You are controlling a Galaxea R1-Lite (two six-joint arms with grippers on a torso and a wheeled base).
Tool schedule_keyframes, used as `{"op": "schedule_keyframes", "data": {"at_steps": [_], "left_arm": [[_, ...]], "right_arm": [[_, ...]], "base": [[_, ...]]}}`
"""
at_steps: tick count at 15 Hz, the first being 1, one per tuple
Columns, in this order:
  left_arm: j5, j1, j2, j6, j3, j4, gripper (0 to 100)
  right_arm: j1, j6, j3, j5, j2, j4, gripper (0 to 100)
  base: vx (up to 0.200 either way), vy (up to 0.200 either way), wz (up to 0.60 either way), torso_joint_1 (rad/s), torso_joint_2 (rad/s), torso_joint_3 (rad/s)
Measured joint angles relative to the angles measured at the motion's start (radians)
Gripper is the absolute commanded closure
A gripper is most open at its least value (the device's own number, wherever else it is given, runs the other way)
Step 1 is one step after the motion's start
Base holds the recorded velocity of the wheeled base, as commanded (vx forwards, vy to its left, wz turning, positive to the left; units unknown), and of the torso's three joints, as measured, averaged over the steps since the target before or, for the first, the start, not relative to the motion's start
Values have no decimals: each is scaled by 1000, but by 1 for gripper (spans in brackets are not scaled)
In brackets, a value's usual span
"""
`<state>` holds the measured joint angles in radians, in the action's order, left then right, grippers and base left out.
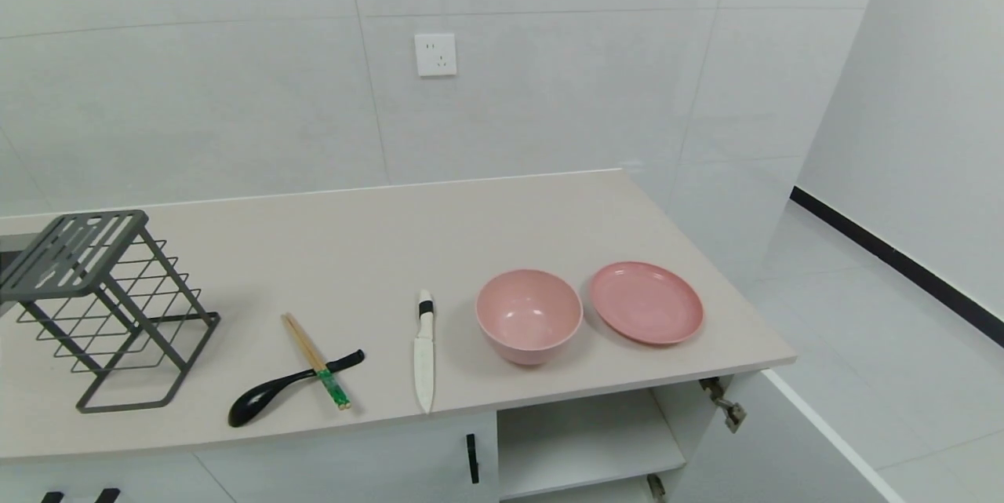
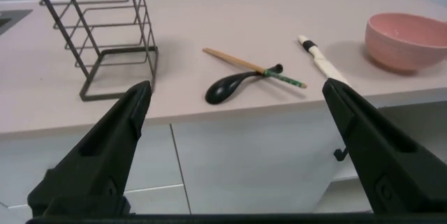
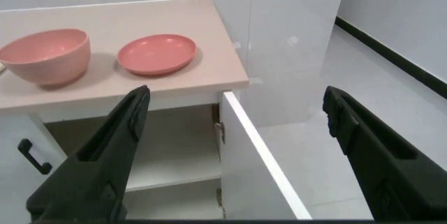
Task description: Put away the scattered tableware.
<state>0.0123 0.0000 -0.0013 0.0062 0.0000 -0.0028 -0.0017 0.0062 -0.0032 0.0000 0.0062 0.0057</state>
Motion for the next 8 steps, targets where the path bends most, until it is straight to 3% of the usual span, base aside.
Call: {"op": "schedule_keyframes", "data": {"at_steps": [1, 2, 4, 5, 8], "left_arm": [[0, 0, 0, 0, 0, 0, 0], [0, 0, 0, 0, 0, 0, 0], [0, 0, 0, 0, 0, 0, 0], [0, 0, 0, 0, 0, -1, 0], [-1, 0, 0, -2, 0, 1, 0]], "right_arm": [[0, 0, 0, 0, 0, 0, 0], [0, 0, 0, 0, 0, 0, 0], [0, 0, 0, 0, 0, -1, 0], [0, 0, 0, 0, 0, 0, 0], [0, 0, 0, 0, 0, 0, 0]], "base": [[0, 0, 0, 286, -564, -281], [200, 0, 0, 242, -461, -232], [200, -200, 0, 171, -376, -176], [0, -200, 0, 46, -80, -46], [0, 0, 0, 25, -6, -12]]}}
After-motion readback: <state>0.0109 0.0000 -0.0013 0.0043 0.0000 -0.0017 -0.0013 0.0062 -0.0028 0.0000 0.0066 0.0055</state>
